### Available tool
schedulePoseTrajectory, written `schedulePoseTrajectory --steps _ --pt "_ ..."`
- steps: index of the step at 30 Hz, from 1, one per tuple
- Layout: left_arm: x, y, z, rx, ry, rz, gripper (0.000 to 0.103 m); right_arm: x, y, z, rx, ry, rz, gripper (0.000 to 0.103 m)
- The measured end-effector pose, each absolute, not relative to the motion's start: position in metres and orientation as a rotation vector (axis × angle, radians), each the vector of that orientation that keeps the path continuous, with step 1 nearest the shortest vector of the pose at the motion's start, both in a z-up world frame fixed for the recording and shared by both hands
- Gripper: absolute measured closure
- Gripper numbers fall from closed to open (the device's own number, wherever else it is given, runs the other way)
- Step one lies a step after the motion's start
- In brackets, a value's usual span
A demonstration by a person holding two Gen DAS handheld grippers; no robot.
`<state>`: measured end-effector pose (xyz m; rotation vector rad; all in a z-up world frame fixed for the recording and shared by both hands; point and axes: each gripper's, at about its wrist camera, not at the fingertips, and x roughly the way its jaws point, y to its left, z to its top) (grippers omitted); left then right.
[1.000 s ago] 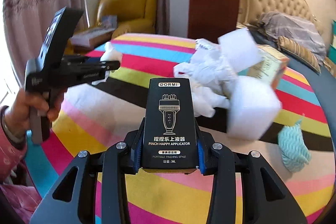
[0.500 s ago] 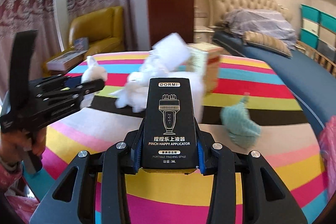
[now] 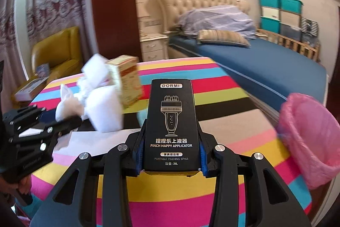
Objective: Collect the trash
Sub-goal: 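Carry the tissue and black box toward the pink bin, then open both grippers over the pink bin to drop tissue and box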
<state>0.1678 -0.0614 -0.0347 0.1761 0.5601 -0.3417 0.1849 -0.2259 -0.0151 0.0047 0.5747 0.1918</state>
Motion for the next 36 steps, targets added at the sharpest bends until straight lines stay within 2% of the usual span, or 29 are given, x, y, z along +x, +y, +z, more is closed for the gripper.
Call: schedulePoseTrajectory --steps 22,36 --pt "0.198 -0.225 -0.014 0.237 0.508 -0.698 0.071 0.151 -0.383 0.001 0.144 0.483 -0.165 0.065" --pt "0.243 -0.345 -0.010 0.190 0.577 -0.871 0.069 0.151 -0.463 -0.004 0.147 0.473 -0.287 0.065"
